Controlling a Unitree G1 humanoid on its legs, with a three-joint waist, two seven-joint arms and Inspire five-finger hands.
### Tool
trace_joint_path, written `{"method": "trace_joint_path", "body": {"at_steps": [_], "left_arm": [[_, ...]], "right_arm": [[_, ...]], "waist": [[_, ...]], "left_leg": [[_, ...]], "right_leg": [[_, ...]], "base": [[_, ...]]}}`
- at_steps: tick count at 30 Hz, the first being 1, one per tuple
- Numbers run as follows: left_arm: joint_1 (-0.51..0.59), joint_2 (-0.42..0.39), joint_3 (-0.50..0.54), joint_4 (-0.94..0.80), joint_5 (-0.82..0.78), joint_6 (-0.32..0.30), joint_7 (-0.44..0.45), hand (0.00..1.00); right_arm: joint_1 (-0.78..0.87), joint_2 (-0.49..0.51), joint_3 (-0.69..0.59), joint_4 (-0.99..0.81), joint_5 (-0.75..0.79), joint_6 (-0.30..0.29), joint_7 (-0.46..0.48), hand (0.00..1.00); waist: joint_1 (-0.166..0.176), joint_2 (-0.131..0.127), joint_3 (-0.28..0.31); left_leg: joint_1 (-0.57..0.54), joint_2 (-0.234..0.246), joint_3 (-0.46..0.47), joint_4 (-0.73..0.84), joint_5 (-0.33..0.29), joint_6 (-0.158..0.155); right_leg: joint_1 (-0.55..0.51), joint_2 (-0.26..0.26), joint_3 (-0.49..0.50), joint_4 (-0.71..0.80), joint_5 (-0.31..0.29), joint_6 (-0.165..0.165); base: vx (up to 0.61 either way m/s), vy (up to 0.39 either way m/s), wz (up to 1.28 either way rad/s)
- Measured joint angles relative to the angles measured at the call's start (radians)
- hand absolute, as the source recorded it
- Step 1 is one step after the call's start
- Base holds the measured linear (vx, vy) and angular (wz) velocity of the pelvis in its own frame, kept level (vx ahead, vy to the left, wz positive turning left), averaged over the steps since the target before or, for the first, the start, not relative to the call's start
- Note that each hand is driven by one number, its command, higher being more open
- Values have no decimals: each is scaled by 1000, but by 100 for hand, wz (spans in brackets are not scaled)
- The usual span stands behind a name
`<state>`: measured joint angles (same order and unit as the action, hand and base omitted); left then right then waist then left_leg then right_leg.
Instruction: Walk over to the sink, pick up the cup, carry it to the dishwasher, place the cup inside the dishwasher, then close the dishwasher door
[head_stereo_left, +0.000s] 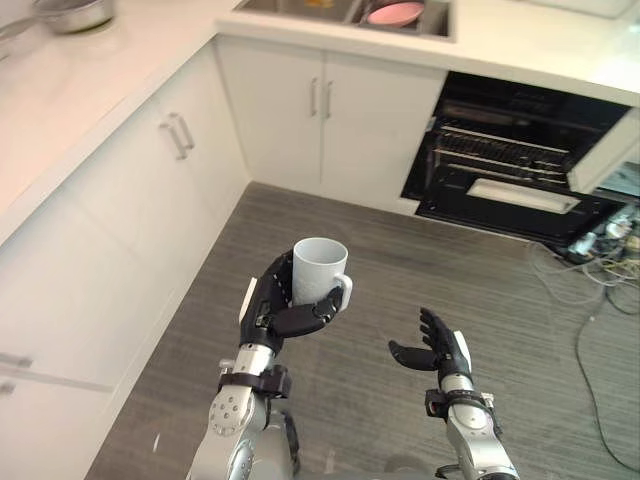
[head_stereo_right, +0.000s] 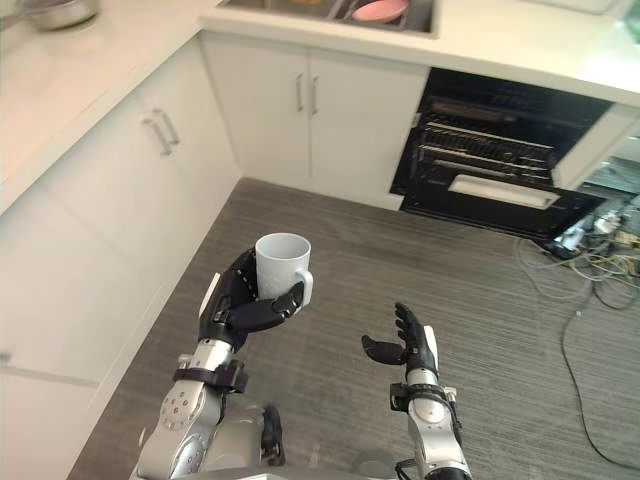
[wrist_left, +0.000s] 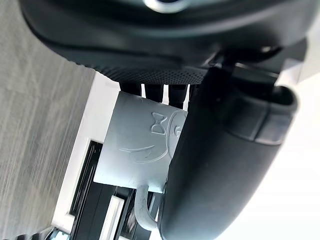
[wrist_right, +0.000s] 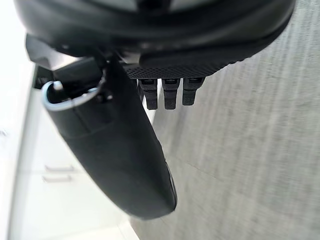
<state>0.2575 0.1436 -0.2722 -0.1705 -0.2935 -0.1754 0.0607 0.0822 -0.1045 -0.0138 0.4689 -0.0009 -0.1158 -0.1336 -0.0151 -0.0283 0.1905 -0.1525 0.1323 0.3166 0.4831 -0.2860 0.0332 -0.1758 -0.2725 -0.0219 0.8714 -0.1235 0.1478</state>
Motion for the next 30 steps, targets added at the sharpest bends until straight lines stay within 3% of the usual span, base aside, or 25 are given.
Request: {"method": "trace_joint_path", "body": {"at_steps": [1, 3, 4, 5, 6, 7, 8, 9, 10, 11, 12, 13, 14, 16, 18, 19, 21, 22, 23, 24, 25, 26, 28, 30], "left_arm": [[-1, 0, 2, -7, 0, 0, 8, 30], [-3, -1, -7, -28, -1, -3, 8, 30], [-6, -1, -11, -31, -1, -4, 8, 30], [-13, -5, -17, -32, -1, -5, 5, 30], [-16, -6, -19, -33, 0, -6, 5, 30], [-15, -6, -21, -33, 0, -8, 5, 30], [-21, -17, -24, -10, 1, -5, 3, 30], [-19, -34, -27, -4, 2, 3, 3, 30], [-33, -63, -29, 0, 10, 3, 5, 30], [-39, -67, -29, 5, 11, 3, 5, 30], [-58, -82, -25, 30, 19, 4, 5, 30], [-60, -84, -21, 37, 19, 5, 5, 30], [-59, -89, -28, 42, 19, 4, 4, 30], [-51, -88, -33, 42, 19, -3, -4, 30], [-48, -86, -20, 42, 19, -5, -7, 30], [-45, -86, -16, 42, 19, -5, -6, 30], [-41, -82, -11, 43, 19, -4, -4, 30], [-41, -82, -12, 42, 19, -5, -3, 30], [-37, -89, -12, 39, 19, -5, -2, 30], [-34, -92, -11, 37, 20, -5, -1, 30], [-30, -85, -11, 33, 20, -5, 0, 30], [-30, -67, -2, 20, 20, -4, 8, 30], [-30, -63, 3, 15, 20, -4, 9, 30], [-16, -56, 5, 9, 21, -4, 18, 30]], "right_arm": [[-5, 1, 12, -1, -2, 0, 1, 90], [-5, 0, 39, -2, -3, 0, 1, 90], [-6, 0, 43, -2, -4, 0, 2, 90], [-11, -1, 47, -3, -4, 1, 2, 90], [-14, -1, 50, -4, -5, 2, 2, 90], [-14, -7, 59, -13, -11, 2, 0, 90], [-12, -30, 61, -13, -26, 5, 0, 90], [-13, -43, 61, -18, -31, 12, 0, 90], [-10, -61, 50, -60, -32, 14, 4, 90], [-10, -61, 44, -65, -32, 14, 4, 90], [-11, -61, 29, -71, -32, 14, 3, 90], [-12, -64, 26, -76, -31, 14, 0, 90], [-2, -64, 20, -101, -29, 13, -9, 90], [3, -65, 17, -151, -22, 2, -28, 90], [-22, -66, 15, -190, -20, -25, -34, 90], [-29, -65, 15, -194, -20, -26, -36, 90], [-34, -53, 18, -204, -20, -26, -41, 90], [-34, -48, 18, -208, -21, -26, -45, 90], [-34, -53, 18, -214, -21, -26, -52, 90], [-34, -51, 19, -216, -21, -26, -56, 90], [-34, -33, 25, -216, -21, -26, -63, 90], [-31, 6, 27, -234, -20, -26, -67, 90], [-32, 24, 30, -266, -20, -28, -68, 90], [-51, 35, 47, -274, -21, -39, -64, 90]], "waist": [[-6, 1, 0], [-15, 4, 1], [-23, 11, 4], [-31, 4, -1], [-32, 2, -5], [-35, -12, -14], [-62, 18, -25], [-58, 48, -39], [-53, 88, -43], [-53, 93, -40], [-48, 104, -33], [-42, 110, -30], [-31, 112, -27], [-26, 106, -26], [-4, 105, -25], [7, 104, -24], [23, 97, -19], [23, 87, -13], [24, 114, -26], [24, 118, -26], [25, 106, -20], [22, 57, -19], [28, 33, -20], [32, 32, -20]], "left_leg": [[60, 1, 25, -53, -6, -8], [164, 5, 63, -136, -15, -32], [189, 7, 69, -152, -17, -44], [241, 7, 89, -186, -19, -76], [263, 2, 99, -198, -26, -88], [312, -16, 103, -213, -48, -124], [354, -9, 74, -216, -67, -151], [352, 18, 52, -207, -63, -157], [295, 72, -12, -33, -41, -189], [281, 86, -19, 20, -30, -196], [209, 147, -38, 241, 63, -195], [172, 178, -45, 359, 92, -196], [109, 214, -47, 522, 67, -183], [20, 213, -31, 592, 27, -133], [-92, 198, -9, 493, -26, -88], [-113, 191, -15, 446, -30, -80], [-153, 139, -77, 267, -23, -85], [-153, 92, -140, 96, 14, -94], [-132, 65, -201, -101, 94, -109], [-113, 64, -205, -128, 192, -121], [-88, 42, -197, -132, 250, -93], [-84, -1, -172, -104, 205, -60], [-91, -27, -144, -49, 142, -38], [-55, -35, -84, -8, 63, -19]], "right_leg": [[-67, -2, -60, 33, -60, -65], [-157, 20, -193, -76, -99, -116], [-176, 31, -222, -135, -99, -119], [-195, 70, -261, -321, -64, -126], [-198, 95, -281, -427, -22, -131], [-207, 128, -289, -565, 117, -179], [-206, 149, -262, -516, 220, -211], [-210, 163, -272, -497, 198, -222], [-195, 193, -289, -458, 116, -223], [-184, 199, -291, -457, 106, -225], [-116, 228, -287, -482, 80, -234], [-69, 250, -283, -521, 77, -235], [26, 279, -270, -598, 78, -234], [135, 291, -247, -680, 78, -234], [200, 289, -185, -738, 78, -234], [213, 287, -162, -747, 77, -233], [251, 260, -125, -762, 60, -196], [268, 235, -107, -757, 38, -161], [268, 227, -88, -739, 8, -117], [273, 226, -75, -731, -11, -93], [290, 205, -56, -726, -25, -85], [301, 152, -50, -726, -49, -53], [293, 112, -31, -690, -77, -38], [206, 70, -7, -483, -107, -13]], "base": [[306, 26, -46], [469, -4, -46], [578, -19, -32], [419, -17, -17], [578, -24, -26], [649, -41, 3], [669, -40, 1], [903, -106, -2], [615, -81, -23], [702, -115, -17], [319, -61, -12], [503, -72, -29], [564, -21, -34], [453, 23, -35], [428, 140, -68], [441, 227, -84], [313, 247, -54], [298, 348, -40], [280, 370, -43], [221, 308, -47], [304, 360, -29], [309, 327, -22], [317, 302, -26], [300, 278, -67]]}}
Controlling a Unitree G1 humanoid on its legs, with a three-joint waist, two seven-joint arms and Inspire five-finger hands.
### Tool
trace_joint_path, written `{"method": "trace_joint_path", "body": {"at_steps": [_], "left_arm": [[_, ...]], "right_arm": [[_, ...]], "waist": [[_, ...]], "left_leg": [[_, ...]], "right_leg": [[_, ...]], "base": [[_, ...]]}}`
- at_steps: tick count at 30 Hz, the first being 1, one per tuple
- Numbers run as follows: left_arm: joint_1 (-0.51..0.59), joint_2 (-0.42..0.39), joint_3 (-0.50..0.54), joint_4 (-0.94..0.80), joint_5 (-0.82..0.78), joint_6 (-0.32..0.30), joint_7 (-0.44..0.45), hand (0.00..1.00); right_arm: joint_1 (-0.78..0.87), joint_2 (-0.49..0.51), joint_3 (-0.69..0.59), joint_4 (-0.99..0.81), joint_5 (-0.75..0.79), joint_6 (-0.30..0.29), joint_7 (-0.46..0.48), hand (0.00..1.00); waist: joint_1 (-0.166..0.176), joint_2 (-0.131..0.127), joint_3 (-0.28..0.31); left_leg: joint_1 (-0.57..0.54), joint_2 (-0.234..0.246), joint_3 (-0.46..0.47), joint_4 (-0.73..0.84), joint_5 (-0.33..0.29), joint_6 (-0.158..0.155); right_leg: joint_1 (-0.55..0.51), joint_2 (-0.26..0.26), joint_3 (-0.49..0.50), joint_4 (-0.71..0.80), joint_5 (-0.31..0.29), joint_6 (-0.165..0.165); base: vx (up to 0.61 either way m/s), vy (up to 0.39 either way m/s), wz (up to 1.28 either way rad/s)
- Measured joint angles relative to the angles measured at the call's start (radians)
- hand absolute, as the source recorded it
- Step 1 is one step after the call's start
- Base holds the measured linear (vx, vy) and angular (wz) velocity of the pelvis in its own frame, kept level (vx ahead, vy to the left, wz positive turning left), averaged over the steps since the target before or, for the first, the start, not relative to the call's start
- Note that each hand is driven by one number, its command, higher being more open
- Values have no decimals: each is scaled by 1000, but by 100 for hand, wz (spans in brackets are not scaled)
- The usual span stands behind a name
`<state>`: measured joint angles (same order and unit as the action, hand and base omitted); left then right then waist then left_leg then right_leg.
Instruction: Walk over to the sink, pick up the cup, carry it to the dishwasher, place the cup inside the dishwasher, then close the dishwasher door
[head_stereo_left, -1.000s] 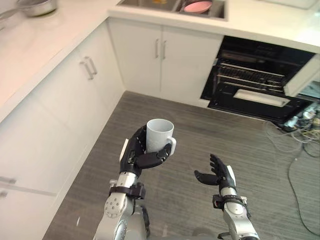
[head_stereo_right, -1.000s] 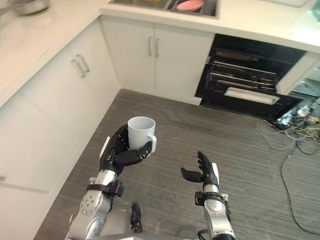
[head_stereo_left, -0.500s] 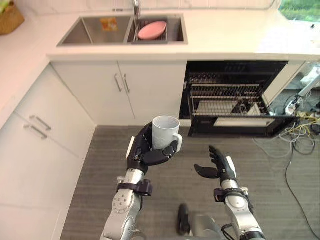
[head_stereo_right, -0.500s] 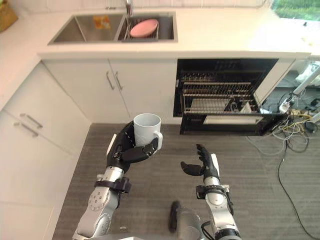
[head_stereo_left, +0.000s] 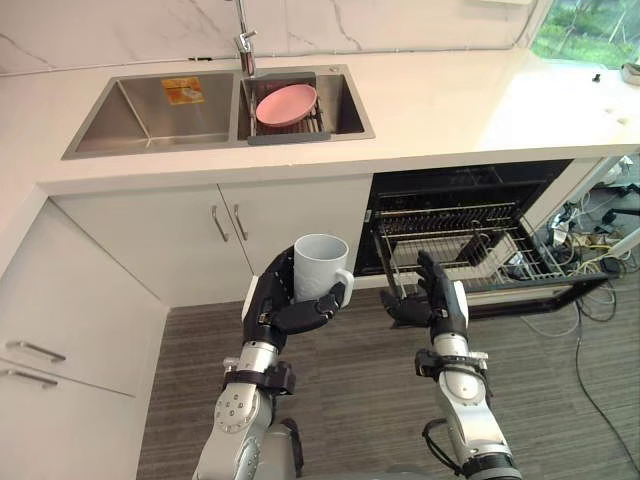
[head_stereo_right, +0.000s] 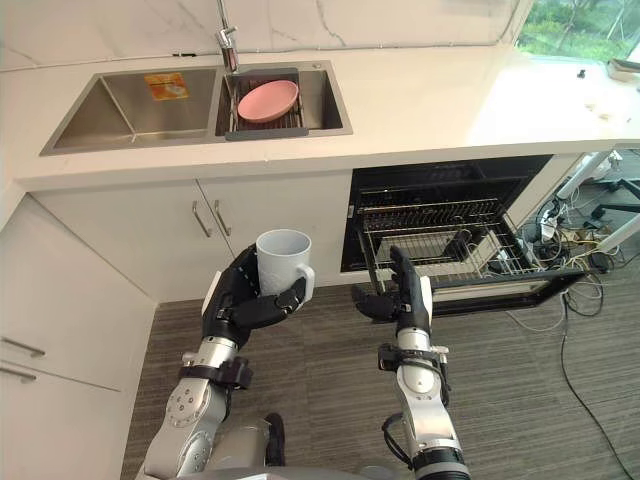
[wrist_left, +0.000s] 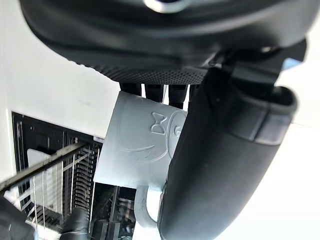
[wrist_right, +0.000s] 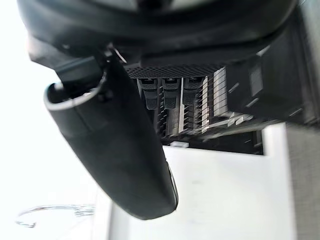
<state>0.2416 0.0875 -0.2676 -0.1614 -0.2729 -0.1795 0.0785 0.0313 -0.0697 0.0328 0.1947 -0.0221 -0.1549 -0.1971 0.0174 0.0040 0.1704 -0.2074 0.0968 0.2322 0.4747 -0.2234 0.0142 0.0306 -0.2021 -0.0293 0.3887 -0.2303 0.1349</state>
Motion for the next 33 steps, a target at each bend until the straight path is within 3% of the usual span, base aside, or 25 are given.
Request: {"method": "trace_joint_path", "body": {"at_steps": [2, 4, 5, 8, 9, 10, 11, 13, 14, 16, 17, 19, 22, 23, 24, 27, 29, 33], "left_arm": [[4, 20, -3, -2, 1, 0, 0, 30], [15, 32, -6, -2, 2, 1, 6, 30], [14, 31, -6, -6, 2, 1, 8, 30], [12, 31, -5, -9, 2, 0, 8, 30], [11, 32, -2, -9, 2, 0, 8, 30], [11, 35, 1, -10, 3, 0, 8, 30], [7, 14, 1, 10, 18, 2, 9, 30], [7, 4, 3, 13, 36, 2, 9, 30], [-4, 4, 6, 21, 41, 2, 9, 30], [-25, 1, 7, 36, 41, 2, 8, 30], [-33, -4, 8, 45, 41, 2, 8, 30], [-36, -9, 8, 45, 41, -2, 7, 30], [-38, -11, 14, 47, 43, -2, 7, 30], [-38, -14, 20, 47, 59, -2, 8, 30], [-40, -18, 27, 52, 68, -2, 8, 30], [-43, 8, 50, 57, 72, -3, 10, 30], [-43, 16, 63, 57, 78, -2, 7, 30], [-45, 19, 66, 57, 81, -2, 9, 30]], "right_arm": [[-7, 12, 18, -2, -1, 0, -1, 90], [-7, 19, 51, -2, -1, 0, 8, 90], [-11, 19, 64, -3, -2, -2, 14, 90], [-25, 21, 73, -8, -1, -3, 32, 90], [-28, 21, 73, -13, -1, -3, 37, 90], [-25, 20, 75, -30, -1, -3, 37, 90], [-12, 1, 75, -50, -1, -3, 37, 90], [-9, -13, 75, -67, 2, -3, 43, 90], [8, -16, 71, -95, 9, -3, 45, 90], [40, -23, 69, -152, 31, -8, 44, 90], [56, -31, 64, -181, 40, -22, 45, 90], [58, -31, 53, -204, 54, -44, 45, 90], [59, -31, 51, -211, 80, -47, 51, 90], [60, -33, 51, -210, 83, -48, 62, 90], [62, -33, 52, -201, 94, -47, 75, 90], [101, -3, 57, -214, 144, -47, 119, 90], [103, 0, 59, -215, 175, -47, 145, 90], [104, 13, 64, -235, 245, -47, 176, 90]], "waist": [[-1, -6, 2], [-13, -8, 0], [-15, -9, -1], [-18, -9, 0], [-20, -10, -1], [-27, -19, -6], [-40, 21, -13], [-33, 29, -14], [-35, 33, -12], [-36, 34, -11], [-33, 34, -13], [-34, 35, -20], [-31, 35, -20], [-32, 47, -27], [-30, 50, -36], [-41, 10, -62], [-45, 8, -64], [-54, 7, -67]], "left_leg": [[50, -1, 46, -3, -22, 12], [162, -2, 111, -58, -43, 17], [207, -2, 131, -105, -44, 16], [274, -1, 176, -167, -47, -1], [285, 1, 184, -172, -53, -10], [295, -4, 181, -161, -72, -39], [296, 31, 158, -134, -103, -64], [290, 69, 139, -64, -103, -67], [270, 104, 112, 32, -90, -87], [202, 149, 63, 232, -22, -120], [161, 155, 33, 312, -40, -134], [100, 155, 28, 303, -87, -116], [48, 130, -18, 99, -105, -107], [57, 112, -57, -68, -33, -97], [74, 102, -64, -153, 80, -103], [143, 24, -13, -266, 113, -65], [182, -7, 6, -314, 124, -52], [220, -18, 24, -374, 144, -54]], "right_leg": [[-108, -36, -6, 234, 0, 13], [-210, -74, -117, 412, -18, -20], [-249, -72, -188, 407, -36, -50], [-303, -72, -359, 281, -44, -100], [-315, -59, -416, 198, -21, -130], [-312, -24, -447, 65, 101, -173], [-291, 14, -452, 63, 123, -175], [-265, 49, -439, 45, 107, -182], [-228, 82, -439, 11, 103, -186], [-151, 120, -426, -72, 106, -184], [-118, 123, -406, -108, 109, -178], [-99, 122, -372, -142, 118, -165], [-78, 96, -306, -177, 143, -127], [-79, 90, -280, -184, 153, -109], [-74, 92, -246, -205, 163, -77], [-36, 34, -229, -306, 215, -54], [-13, 14, -217, -337, 230, -41], [-8, 11, -201, -346, 235, -34]], "base": [[296, 198, -70], [400, 120, -71], [338, 46, -57], [286, -2, -46], [325, -59, -27], [437, -82, -8], [382, -69, -8], [340, -71, -35], [399, -135, -46], [318, -86, -33], [239, 30, -45], [218, 67, -53], [176, 166, -61], [157, 318, -73], [128, 271, -67], [117, 230, -28], [60, 141, -14], [20, 31, -14]]}}
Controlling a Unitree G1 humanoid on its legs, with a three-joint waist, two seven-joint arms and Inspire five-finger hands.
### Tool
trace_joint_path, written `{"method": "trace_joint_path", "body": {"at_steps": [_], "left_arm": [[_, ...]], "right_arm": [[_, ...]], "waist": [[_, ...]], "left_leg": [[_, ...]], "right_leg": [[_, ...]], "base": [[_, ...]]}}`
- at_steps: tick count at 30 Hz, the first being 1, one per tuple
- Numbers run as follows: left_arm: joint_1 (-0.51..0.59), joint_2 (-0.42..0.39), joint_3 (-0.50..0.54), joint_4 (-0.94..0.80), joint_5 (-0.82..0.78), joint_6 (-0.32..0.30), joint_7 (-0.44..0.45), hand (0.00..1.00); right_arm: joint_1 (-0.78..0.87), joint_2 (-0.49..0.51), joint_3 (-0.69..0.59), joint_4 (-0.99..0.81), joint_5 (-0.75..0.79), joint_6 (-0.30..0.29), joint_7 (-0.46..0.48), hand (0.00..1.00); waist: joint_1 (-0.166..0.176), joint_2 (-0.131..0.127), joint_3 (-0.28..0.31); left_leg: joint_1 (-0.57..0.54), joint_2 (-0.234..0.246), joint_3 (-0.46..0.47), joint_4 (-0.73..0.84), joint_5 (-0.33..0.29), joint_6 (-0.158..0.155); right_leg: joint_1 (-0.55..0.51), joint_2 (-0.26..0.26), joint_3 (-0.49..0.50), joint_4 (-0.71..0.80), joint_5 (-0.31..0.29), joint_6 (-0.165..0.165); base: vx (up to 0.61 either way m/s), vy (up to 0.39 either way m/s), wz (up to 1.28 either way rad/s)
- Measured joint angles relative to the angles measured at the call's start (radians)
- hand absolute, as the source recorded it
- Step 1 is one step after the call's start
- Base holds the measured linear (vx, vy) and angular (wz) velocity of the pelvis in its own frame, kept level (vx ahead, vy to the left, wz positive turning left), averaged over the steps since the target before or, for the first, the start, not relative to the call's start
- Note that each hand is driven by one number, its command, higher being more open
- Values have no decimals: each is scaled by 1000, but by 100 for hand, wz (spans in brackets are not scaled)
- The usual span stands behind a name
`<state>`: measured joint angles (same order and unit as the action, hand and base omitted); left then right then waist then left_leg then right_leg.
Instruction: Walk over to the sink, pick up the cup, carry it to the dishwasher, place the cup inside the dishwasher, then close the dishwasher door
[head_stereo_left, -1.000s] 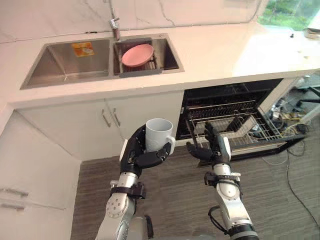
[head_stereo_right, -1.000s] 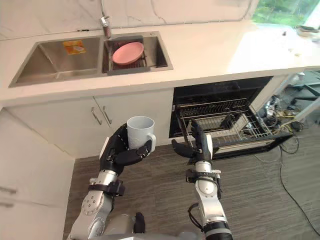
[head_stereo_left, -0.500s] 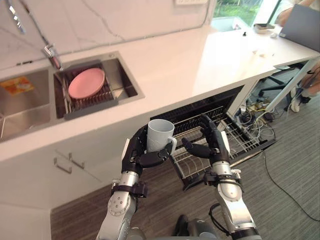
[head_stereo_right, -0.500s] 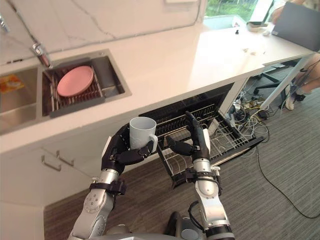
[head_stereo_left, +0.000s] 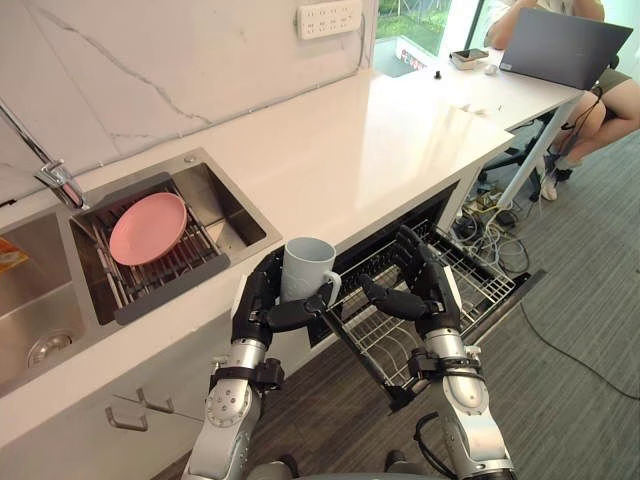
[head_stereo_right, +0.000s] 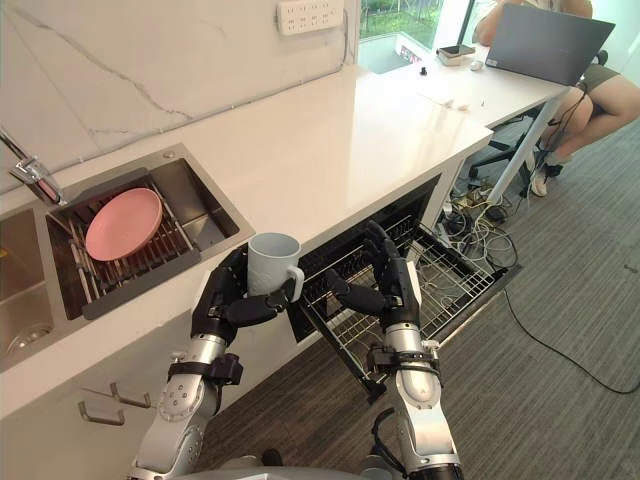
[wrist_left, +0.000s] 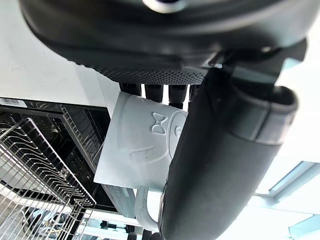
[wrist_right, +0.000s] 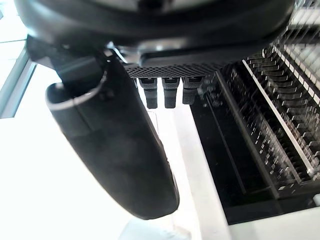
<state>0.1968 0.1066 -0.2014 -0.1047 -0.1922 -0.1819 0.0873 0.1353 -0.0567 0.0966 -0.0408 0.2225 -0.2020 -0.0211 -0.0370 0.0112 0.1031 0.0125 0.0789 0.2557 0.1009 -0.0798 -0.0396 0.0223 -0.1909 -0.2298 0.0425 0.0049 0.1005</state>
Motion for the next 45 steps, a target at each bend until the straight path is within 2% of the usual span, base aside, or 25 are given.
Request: {"method": "trace_joint_path", "body": {"at_steps": [5, 10, 16, 21, 29, 37, 38, 45], "left_arm": [[-41, 6, 7, 1, 0, 0, 2, 30], [-84, 5, 31, 5, -2, 0, 23, 30], [-114, -9, 36, 50, -3, -1, 22, 30], [-116, -12, -13, 51, -3, -1, 13, 30], [-124, -22, -82, 51, -2, -1, -7, 30], [-131, -26, -149, 51, -1, 0, -17, 30], [-131, -26, -150, 52, -1, 0, -17, 30], [-143, -26, -158, 68, 25, 0, 1, 30]], "right_arm": [[8, -4, 14, -90, 100, -3, 26, 90], [9, -7, 69, -95, 156, -11, 57, 90], [10, -15, 127, -95, 212, -11, 109, 90], [0, -27, 184, -94, 217, -9, 132, 90], [-29, -37, 197, -78, 216, -6, 119, 90], [-70, -5, 199, -15, 166, -6, 13, 90], [-71, -1, 201, -15, 160, -6, 5, 30], [-91, 8, 206, 18, 133, -6, -33, 30]], "waist": [[-13, -1, -15], [-32, -3, -17], [-31, -11, -32], [-28, -11, -45], [-29, -13, -53], [-22, -13, -81], [-22, -14, -82], [-18, -18, -85]], "left_leg": [[46, 10, 55, -55, 14, -13], [75, 10, 99, -76, 16, -14], [79, 4, 108, -89, 22, -8], [85, 1, 101, -115, 39, -9], [101, -8, 91, -173, 77, -7], [99, -10, 80, -187, 87, -7], [98, -10, 78, -187, 88, -7], [90, -10, 58, -188, 98, -7]], "right_leg": [[-3, 26, 50, -22, 15, 3], [-5, 34, 92, -31, 29, 1], [-5, 32, 97, -48, 47, 2], [-5, 33, 90, -49, 47, 2], [-6, 34, 76, -52, 47, 2], [-5, 34, 63, -59, 47, 2], [-4, 34, 62, -59, 47, 2], [-1, 33, 44, -59, 47, 2]], "base": [[5, -24, -32], [-17, 3, -27], [-34, 6, -5], [-14, -7, 3], [-19, -8, 5], [-1, -6, 3], [-15, -14, 4], [-21, -17, 8]]}}
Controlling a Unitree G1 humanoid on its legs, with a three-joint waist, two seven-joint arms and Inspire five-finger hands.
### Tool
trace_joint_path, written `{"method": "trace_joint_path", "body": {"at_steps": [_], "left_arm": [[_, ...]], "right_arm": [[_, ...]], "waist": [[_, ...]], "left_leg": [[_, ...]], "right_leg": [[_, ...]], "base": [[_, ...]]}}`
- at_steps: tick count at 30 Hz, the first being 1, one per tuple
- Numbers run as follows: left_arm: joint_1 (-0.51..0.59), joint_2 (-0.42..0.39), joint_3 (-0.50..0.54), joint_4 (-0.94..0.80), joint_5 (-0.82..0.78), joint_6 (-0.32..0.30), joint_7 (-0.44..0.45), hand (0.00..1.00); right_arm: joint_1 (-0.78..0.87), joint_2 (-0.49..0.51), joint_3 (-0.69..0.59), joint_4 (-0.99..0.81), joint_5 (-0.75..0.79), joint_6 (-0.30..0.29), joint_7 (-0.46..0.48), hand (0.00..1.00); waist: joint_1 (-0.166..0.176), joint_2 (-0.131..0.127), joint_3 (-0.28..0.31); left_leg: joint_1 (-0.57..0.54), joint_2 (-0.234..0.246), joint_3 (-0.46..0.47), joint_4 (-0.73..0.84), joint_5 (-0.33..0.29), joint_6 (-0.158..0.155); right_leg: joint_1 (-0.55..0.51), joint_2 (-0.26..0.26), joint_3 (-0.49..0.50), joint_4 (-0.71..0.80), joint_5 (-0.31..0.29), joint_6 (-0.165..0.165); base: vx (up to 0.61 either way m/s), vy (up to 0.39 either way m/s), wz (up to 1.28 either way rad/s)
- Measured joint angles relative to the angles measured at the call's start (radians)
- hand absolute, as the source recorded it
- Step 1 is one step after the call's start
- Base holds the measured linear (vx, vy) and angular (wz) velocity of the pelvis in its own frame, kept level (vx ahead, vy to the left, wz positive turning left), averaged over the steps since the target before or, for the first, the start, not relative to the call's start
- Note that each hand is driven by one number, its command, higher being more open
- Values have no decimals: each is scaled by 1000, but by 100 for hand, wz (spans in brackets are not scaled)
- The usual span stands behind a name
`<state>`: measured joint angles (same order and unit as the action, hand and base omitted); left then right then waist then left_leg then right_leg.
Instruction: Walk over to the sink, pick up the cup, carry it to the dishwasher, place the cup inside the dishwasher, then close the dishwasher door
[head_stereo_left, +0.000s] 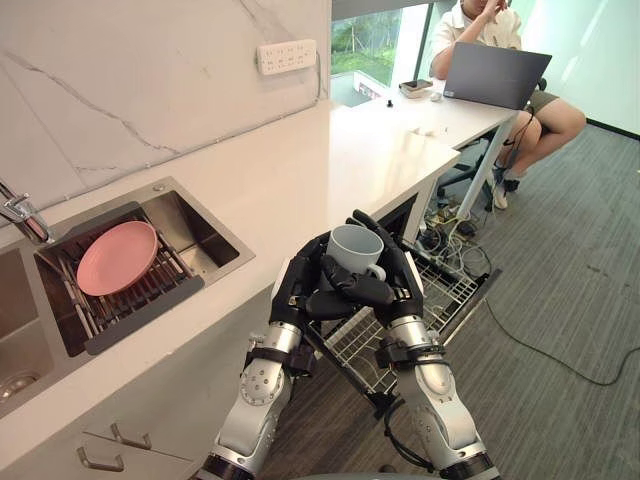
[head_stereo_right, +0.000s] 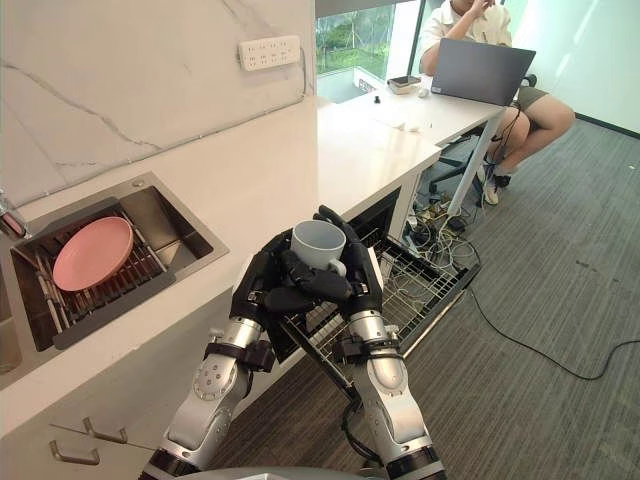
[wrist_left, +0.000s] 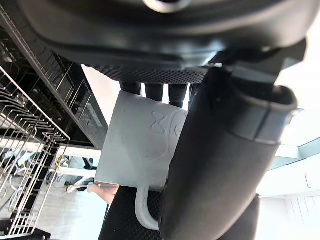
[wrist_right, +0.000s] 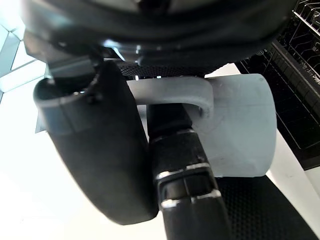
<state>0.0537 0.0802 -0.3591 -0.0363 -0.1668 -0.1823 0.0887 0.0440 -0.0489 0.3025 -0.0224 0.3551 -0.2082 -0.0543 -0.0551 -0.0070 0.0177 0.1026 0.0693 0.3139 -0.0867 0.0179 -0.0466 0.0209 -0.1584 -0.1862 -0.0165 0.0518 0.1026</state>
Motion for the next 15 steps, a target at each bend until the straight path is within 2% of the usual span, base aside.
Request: {"method": "trace_joint_path", "body": {"at_steps": [4, 5, 13, 15], "left_arm": [[0, 0, -13, 1, 22, 0, 14, 30], [0, 0, -13, 1, 27, 0, 19, 90], [13, 11, -24, 2, 67, -18, 25, 90], [20, 3, -16, 0, 97, -22, 51, 90]], "right_arm": [[-9, 1, -2, 13, 8, 0, -21, 30], [-10, 1, -1, 14, 12, 0, -20, 30], [-19, 1, -19, 13, 11, 7, -20, 30], [-19, 6, -22, 13, -11, 7, -29, 30]], "waist": [[6, -3, -2], [7, -5, -4], [12, -21, -14], [13, -21, -14]], "left_leg": [[-3, 0, -5, 0, 4, 0], [-4, 1, -7, 0, 5, 0], [-6, 1, -8, 0, 6, 1], [-6, 1, -9, 0, 6, 1]], "right_leg": [[0, 0, -5, 0, 0, 0], [0, 0, -7, 0, 0, 0], [0, 0, -7, -1, 1, -1], [0, 0, -8, -1, 2, -1]], "base": [[-27, -15, 5], [-22, -14, 3], [0, 0, 0], [0, 0, 0]]}}
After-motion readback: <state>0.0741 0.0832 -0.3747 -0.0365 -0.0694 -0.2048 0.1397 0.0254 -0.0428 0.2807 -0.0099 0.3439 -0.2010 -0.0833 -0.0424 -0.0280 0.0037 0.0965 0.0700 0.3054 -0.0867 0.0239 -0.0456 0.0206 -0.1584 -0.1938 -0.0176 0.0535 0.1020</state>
